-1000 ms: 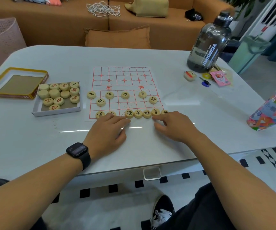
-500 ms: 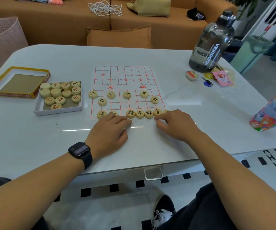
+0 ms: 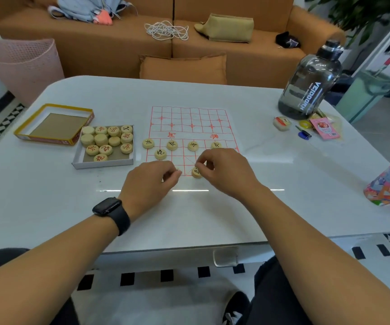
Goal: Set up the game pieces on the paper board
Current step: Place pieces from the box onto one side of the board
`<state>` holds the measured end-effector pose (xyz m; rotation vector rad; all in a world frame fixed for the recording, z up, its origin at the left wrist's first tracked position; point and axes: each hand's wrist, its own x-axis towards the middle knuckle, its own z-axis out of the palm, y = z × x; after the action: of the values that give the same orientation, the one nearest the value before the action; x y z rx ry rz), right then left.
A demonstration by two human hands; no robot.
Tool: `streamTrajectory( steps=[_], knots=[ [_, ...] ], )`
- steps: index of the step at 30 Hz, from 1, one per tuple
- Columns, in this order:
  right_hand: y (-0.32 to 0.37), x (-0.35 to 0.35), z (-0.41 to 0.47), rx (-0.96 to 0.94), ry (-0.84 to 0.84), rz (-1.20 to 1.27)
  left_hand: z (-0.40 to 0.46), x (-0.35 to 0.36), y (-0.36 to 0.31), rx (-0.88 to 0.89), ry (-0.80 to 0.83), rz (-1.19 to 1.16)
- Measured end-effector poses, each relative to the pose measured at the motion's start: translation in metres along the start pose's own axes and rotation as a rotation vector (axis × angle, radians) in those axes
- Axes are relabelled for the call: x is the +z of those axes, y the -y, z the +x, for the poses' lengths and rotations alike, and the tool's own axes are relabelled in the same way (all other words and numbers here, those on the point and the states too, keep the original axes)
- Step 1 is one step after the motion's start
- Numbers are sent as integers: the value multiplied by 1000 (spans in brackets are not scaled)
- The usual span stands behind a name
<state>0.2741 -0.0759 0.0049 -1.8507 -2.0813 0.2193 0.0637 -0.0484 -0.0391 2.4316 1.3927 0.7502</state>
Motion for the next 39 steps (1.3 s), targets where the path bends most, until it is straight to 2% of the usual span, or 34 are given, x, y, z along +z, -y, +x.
streamTrajectory(
  steps=[5, 10, 15, 20, 28, 32, 39],
  knots=[
    [55, 29, 26, -147, 10, 83, -10, -38, 37, -109, -106, -100],
    [112, 47, 70, -233, 30, 73, -11, -74, 83, -251, -154, -18],
    [145, 68, 114, -206, 107, 16, -2, -91, 124, -413, -128, 73],
    [165, 95, 158, -216, 144, -80, 11, -93, 162, -525, -146, 58],
    [170, 120, 188, -238, 151, -133, 28, -77, 182, -400, -73, 265],
    [167, 122, 191, -311, 161, -183, 34, -78, 186, -371, -80, 273],
    [159, 112, 187, -321, 264, -130, 37, -77, 189, -325, -64, 255]
  ],
)
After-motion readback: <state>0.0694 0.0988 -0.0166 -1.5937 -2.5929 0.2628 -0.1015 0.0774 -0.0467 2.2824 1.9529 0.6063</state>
